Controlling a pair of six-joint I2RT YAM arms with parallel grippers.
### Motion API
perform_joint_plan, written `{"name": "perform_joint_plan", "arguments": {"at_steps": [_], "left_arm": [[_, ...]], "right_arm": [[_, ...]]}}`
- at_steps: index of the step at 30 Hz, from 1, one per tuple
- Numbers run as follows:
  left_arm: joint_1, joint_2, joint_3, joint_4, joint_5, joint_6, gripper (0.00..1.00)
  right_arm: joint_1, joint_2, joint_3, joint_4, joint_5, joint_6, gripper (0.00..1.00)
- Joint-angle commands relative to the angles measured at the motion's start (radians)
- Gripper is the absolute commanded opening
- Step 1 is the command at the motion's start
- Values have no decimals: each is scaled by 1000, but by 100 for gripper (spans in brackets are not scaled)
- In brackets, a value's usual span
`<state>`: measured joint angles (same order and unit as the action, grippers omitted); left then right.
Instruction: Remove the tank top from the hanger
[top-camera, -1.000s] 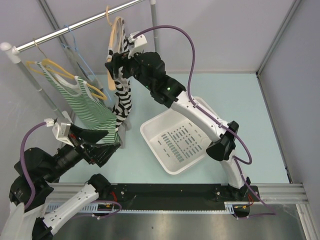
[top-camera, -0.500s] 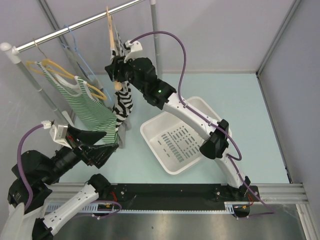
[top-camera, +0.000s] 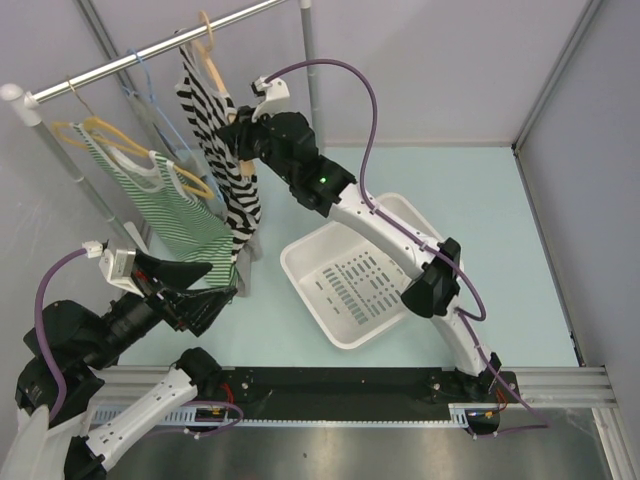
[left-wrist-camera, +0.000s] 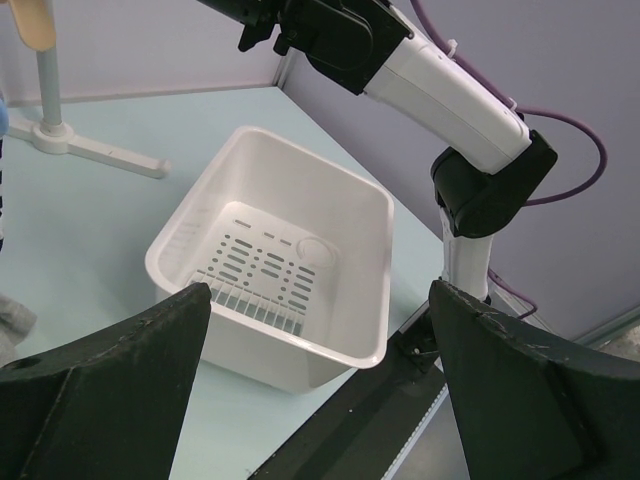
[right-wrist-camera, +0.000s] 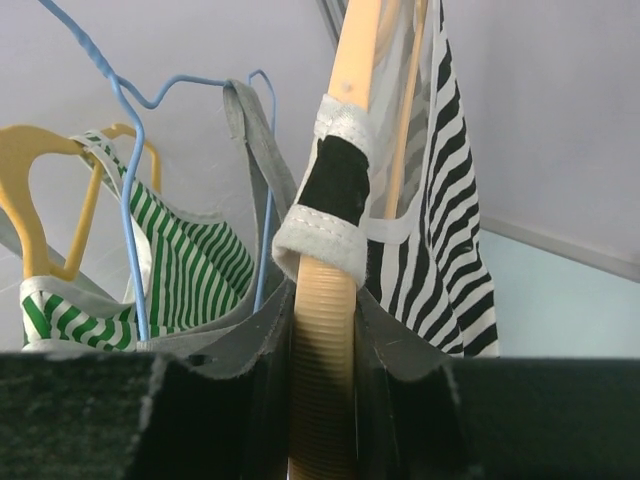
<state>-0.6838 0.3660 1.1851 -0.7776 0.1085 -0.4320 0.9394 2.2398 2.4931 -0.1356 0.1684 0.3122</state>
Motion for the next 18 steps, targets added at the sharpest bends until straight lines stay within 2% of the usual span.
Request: {"name": "perform_joint_plan", "arguments": {"at_steps": [1,8,13,17,18], "left_arm": [[4,19,19,3,5,15,96],[6,21,13,6,10,4,96],[4,21,21,11,14,-5,96],[6,36,44,14,25,-5,96],[4,40,51,20,34,-4,96]], "right_arm": [[18,-118,-3,161,40,-62,0],[25,-201,-72,267,75,-81,0],[27,-261,-105,252,83,-61,0],[44,-373,-281,300,85,-55,0],[45,-403,-374,329,83,-56,0]]}}
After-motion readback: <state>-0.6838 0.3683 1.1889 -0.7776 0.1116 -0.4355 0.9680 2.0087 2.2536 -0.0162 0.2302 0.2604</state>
